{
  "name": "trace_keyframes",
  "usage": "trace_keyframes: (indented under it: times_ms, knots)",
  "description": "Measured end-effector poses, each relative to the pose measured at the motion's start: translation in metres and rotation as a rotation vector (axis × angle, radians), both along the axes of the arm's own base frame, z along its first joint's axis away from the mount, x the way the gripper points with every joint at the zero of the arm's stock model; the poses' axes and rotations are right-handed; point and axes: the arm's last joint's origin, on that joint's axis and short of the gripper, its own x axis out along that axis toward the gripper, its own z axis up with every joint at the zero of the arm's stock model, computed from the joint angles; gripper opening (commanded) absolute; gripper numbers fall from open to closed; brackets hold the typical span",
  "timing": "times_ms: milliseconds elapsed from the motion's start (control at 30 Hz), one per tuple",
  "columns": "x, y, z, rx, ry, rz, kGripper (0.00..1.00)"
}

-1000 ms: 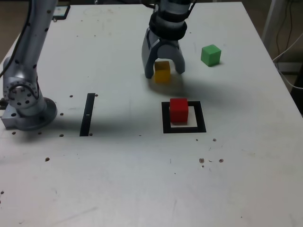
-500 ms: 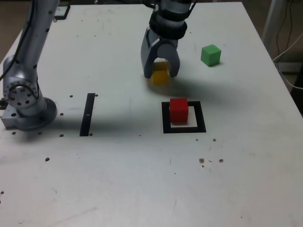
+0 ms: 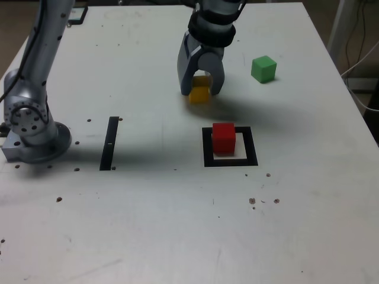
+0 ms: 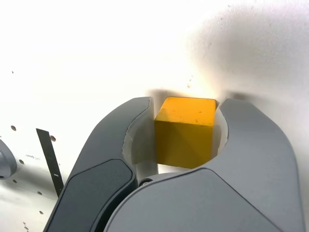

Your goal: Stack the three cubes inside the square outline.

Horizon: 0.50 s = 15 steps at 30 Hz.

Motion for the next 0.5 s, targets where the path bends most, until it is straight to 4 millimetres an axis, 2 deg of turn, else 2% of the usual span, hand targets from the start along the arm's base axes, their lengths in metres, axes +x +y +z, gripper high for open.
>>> trace_keyframes:
  times_ms: [133, 267, 500]
  knots:
    - [-0.002, 0.0, 0.012, 0.024, -0.018, -0.004, 0.14]
    - [-0.002, -0.005, 0.034, 0.036, -0.048, -0.019, 0.14]
    - [0.003, -0.046, 0.063, 0.04, -0.083, -0.094, 0.14]
